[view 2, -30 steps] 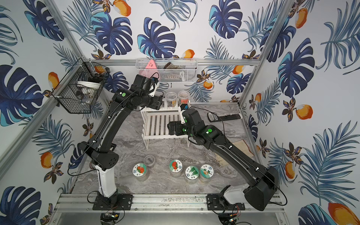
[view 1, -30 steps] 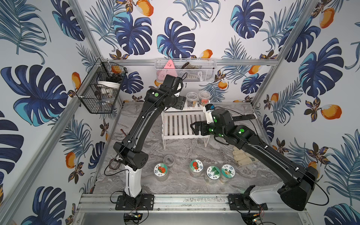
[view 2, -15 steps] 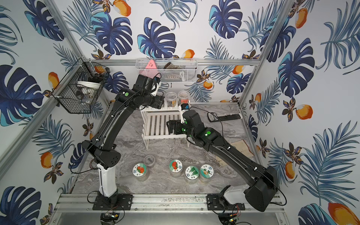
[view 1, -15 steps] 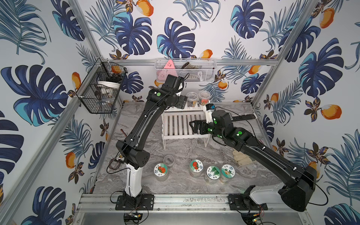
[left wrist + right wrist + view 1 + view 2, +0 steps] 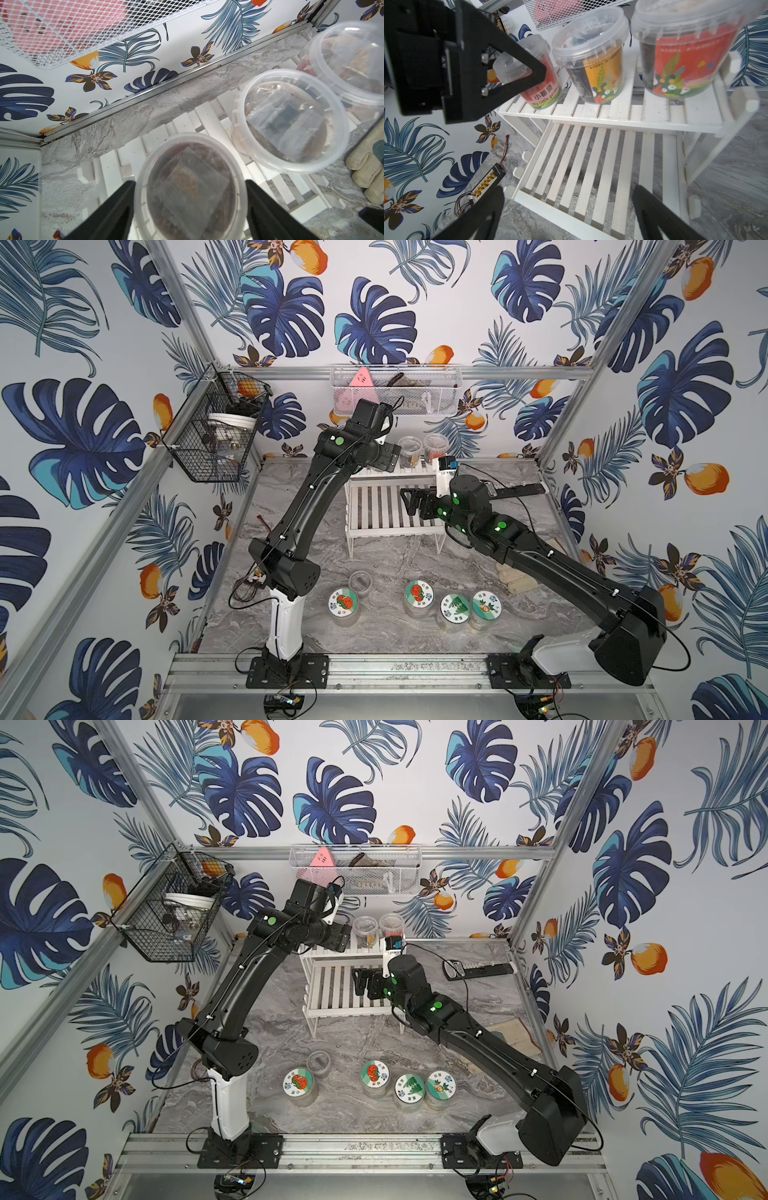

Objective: Place the seed container on the shelf
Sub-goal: Place the seed jar on the shelf.

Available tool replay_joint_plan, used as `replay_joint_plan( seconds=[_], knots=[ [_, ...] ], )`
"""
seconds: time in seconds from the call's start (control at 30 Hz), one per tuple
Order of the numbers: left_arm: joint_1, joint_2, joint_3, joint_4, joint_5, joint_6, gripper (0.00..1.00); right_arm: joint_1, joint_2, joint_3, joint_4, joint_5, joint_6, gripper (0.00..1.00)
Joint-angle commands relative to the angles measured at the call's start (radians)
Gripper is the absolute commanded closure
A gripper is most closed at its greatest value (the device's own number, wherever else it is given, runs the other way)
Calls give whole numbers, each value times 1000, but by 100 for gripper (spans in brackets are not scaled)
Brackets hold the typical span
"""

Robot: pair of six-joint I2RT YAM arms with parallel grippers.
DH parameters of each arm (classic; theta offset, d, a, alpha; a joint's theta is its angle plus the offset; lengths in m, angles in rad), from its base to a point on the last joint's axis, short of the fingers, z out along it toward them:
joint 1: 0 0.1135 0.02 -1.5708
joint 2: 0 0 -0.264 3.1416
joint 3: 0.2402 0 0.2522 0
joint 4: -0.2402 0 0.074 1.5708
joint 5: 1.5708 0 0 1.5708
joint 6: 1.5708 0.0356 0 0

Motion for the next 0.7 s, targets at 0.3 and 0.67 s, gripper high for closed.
replay_joint_plan(
  seconds=[0.3, 0.67],
  knots=[
    [9, -107, -93, 85, 17, -34, 7, -1, -3, 19, -46, -38, 11, 0],
    [23, -167, -233, 119, 65, -33, 11, -1, 34, 61, -87, -65, 22, 0]
  ],
)
